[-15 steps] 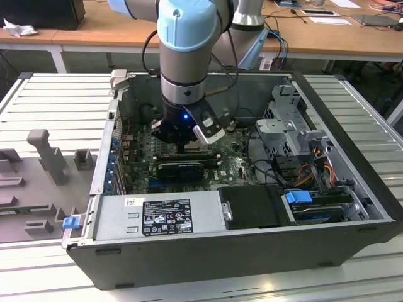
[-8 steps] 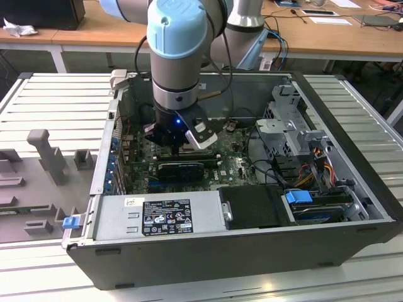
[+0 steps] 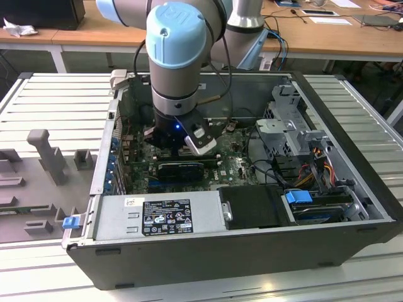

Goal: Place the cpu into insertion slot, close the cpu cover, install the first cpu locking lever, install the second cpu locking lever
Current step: 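Install the second cpu locking lever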

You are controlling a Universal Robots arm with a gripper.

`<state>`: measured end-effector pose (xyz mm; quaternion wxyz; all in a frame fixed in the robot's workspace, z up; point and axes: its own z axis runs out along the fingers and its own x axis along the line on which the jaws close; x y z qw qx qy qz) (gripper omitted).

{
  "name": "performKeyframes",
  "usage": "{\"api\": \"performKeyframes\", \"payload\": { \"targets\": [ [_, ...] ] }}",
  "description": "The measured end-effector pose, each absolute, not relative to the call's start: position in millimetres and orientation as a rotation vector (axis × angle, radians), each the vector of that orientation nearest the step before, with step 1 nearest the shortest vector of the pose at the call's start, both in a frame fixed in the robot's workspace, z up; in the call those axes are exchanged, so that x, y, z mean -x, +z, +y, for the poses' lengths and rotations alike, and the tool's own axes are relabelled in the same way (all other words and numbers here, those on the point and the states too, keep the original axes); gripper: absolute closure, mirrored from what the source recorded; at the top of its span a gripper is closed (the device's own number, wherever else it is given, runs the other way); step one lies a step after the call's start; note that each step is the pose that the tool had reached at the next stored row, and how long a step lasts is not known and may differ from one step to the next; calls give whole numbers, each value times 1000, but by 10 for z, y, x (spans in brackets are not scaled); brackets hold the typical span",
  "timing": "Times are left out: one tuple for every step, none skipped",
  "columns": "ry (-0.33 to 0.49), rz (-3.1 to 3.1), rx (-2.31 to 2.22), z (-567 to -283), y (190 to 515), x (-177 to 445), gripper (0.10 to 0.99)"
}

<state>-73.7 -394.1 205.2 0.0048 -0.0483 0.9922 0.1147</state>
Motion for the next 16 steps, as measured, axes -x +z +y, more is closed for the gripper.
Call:
{"api": "performKeyframes", "payload": {
  "targets": [
    [368,3106,151,-3942,2046,738,980],
    [379,3105,151,-3942,2037,739,980],
    [387,3103,151,-3943,2031,740,980],
    [396,3102,151,-3946,2018,741,980],
    [399,3101,151,-3948,2010,742,980],
    [405,3101,151,-3950,2004,744,980],
    [412,3099,151,-3950,2000,745,980],
    [427,3097,151,-3949,1995,745,980],
    [441,3094,151,-3950,1992,746,980],
    [452,3092,151,-3949,1987,747,980],
    [466,3090,150,-3949,1978,751,980],
    [469,3089,151,-3949,1976,753,980],
    [471,3089,150,-3949,1974,755,980],
    [472,3089,150,-3950,1972,758,980],
    [472,3089,150,-3950,1972,761,980],
    [473,3089,150,-3951,1971,764,980]
  ]
}}
